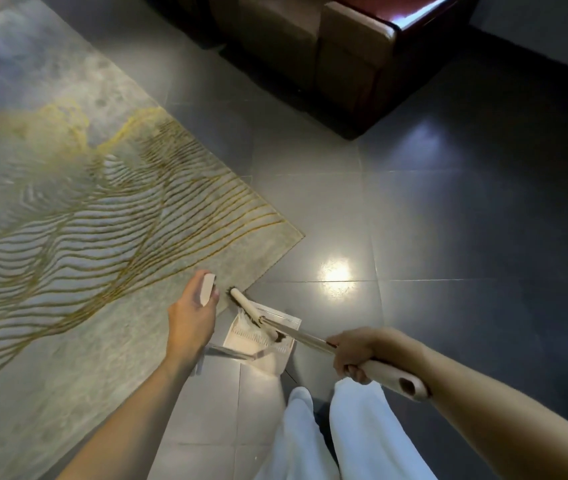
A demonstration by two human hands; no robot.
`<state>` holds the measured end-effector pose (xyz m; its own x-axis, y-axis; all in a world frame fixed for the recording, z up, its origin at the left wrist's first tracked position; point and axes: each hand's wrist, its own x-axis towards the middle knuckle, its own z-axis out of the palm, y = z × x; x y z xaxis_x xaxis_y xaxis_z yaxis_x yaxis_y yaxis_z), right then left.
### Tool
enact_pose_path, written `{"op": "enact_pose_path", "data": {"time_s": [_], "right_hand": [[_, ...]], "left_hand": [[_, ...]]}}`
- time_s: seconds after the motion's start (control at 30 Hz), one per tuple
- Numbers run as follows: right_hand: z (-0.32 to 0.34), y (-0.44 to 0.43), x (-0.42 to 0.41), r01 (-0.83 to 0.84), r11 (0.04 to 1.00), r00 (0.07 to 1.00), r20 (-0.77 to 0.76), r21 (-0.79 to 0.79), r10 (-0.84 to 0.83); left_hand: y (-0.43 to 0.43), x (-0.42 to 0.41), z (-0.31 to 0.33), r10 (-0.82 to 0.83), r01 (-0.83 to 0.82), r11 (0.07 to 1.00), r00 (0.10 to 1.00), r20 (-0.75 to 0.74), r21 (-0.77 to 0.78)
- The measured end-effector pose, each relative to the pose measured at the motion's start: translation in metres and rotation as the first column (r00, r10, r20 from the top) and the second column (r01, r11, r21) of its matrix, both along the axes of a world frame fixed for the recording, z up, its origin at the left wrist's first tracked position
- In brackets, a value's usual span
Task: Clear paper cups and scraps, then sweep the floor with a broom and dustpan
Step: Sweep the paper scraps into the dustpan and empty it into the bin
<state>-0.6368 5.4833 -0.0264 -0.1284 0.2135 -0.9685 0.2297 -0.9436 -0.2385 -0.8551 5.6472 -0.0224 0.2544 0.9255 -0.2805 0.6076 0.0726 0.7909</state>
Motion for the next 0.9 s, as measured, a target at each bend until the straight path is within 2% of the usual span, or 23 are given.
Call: {"op": "enact_pose_path", "data": {"time_s": [0.2, 0.33, 0.57, 0.77, 0.9], "right_hand": [[0.05, -0.004, 0.064, 0.002, 0.996, 0.996, 0.092, 0.087, -0.01], [0.069, -0.023, 0.142, 0.172, 0.975, 0.975, 0.117, 0.143, -0.189], [0.097, -0.076, 0.332, 0.378, 0.891, 0.897, 0.136, 0.252, -0.42], [0.114, -0.133, 0.485, 0.517, 0.786, 0.779, 0.194, 0.339, -0.597], [0.116, -0.165, 0.579, 0.628, 0.684, 0.666, 0.198, 0.371, -0.719]], "left_hand": [[-0.008, 0.054, 0.019, -0.161, 0.159, 0.986, 0.987, 0.027, 0.05], [0.003, 0.134, 0.033, -0.252, 0.249, 0.959, 0.968, 0.007, 0.137], [-0.006, 0.354, 0.054, -0.375, 0.358, 0.9, 0.927, 0.022, 0.248], [-0.041, 0.552, 0.072, -0.446, 0.413, 0.881, 0.888, 0.113, 0.231], [-0.064, 0.676, 0.082, -0.516, 0.473, 0.849, 0.838, 0.177, 0.235]]}}
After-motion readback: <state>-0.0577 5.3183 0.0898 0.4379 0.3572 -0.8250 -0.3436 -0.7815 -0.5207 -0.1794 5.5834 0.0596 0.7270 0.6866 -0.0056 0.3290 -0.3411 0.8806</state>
